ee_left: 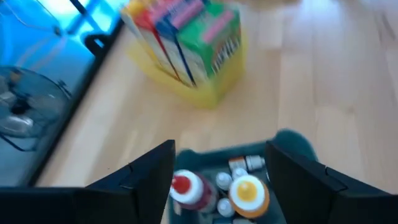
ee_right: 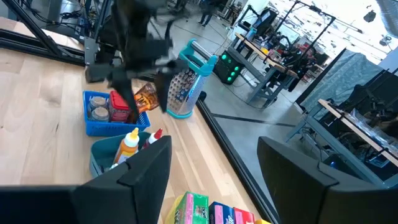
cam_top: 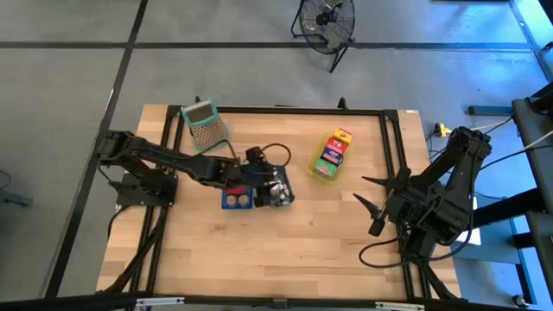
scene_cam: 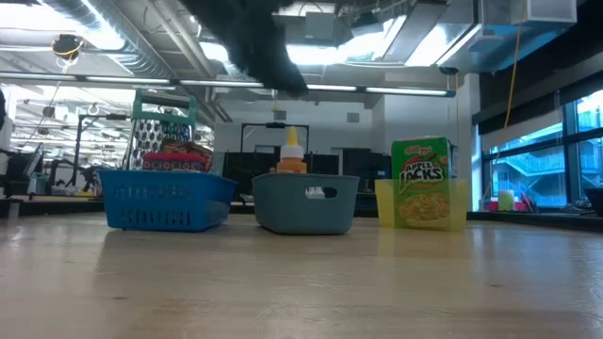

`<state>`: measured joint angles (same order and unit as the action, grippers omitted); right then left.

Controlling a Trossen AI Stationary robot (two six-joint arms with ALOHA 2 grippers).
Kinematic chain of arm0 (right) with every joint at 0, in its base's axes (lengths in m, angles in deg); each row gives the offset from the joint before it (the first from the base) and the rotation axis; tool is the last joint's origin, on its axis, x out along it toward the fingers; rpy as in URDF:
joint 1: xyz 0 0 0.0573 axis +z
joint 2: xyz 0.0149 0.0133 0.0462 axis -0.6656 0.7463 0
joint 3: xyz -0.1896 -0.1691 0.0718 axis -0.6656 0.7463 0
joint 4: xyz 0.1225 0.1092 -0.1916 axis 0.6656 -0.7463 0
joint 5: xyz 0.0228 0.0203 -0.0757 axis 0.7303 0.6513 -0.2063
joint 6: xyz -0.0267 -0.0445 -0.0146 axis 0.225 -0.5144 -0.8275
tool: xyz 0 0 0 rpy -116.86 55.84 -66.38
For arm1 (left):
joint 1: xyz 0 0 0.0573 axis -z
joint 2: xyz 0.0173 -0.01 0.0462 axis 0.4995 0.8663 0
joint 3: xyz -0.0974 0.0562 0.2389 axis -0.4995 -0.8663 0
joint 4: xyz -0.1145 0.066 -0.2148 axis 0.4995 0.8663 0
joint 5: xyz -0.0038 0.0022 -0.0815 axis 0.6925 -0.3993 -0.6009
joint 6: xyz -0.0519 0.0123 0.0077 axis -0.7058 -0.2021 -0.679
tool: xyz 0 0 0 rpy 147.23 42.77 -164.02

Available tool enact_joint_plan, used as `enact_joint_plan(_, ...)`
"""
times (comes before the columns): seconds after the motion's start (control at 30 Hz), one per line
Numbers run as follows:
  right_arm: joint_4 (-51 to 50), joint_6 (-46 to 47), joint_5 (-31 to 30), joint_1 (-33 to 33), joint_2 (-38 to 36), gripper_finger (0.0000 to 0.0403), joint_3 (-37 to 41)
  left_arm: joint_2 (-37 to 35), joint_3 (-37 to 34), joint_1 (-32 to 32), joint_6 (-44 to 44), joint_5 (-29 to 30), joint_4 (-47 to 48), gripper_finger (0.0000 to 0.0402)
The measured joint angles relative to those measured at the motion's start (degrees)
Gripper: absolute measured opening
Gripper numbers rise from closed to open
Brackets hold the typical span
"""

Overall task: Pick & Place Kitchen Items
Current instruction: Return to Home Position

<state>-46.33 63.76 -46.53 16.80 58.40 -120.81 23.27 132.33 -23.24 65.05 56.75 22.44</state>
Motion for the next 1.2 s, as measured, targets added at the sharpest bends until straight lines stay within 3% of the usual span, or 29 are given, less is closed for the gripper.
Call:
enact_joint_plan(0.2, 1.29, 0.0, 0.0, 0.01, 0.0, 0.024, 0.0, -6.34, 0.02, 2.84, 1.14, 6.59, -0.08, 0.0241)
enact_joint_plan(0.33, 4.57, -1.06, -0.33, -0.03, 0.0, 0.024, 0.0, -10.77, 0.02, 4.47, 4.45, 7.17, 0.33, 0.0232)
enact_joint_plan(0.5, 8.43, -3.56, -2.12, -1.79, 0.0, 0.024, -0.02, -16.85, 0.02, 4.96, 5.58, 10.08, 7.15, 0.0207)
enact_joint_plan(0.73, 15.04, -12.84, 6.62, -5.45, 0.02, 0.024, -0.02, -26.17, -2.62, 5.56, 5.11, 12.64, 12.67, 0.015)
enact_joint_plan(1.0, 18.01, -16.83, 6.93, -10.84, 0.02, 0.023, -0.02, -40.26, -16.34, 5.64, 2.86, 13.79, 12.58, 0.0072)
enact_joint_plan(1.1, 18.05, -17.77, 6.81, -13.08, 0.0, 0.0197, -0.02, -46.9, -22.63, 5.59, 1.58, 14.01, 9.46, 0.0043)
enact_joint_plan(1.2, 17.5, -22.52, 9.82, -14.8, -0.17, 0.0138, -0.02, -54.23, -28.95, 5.61, 2.84, 8.63, 2.74, 0.0016)
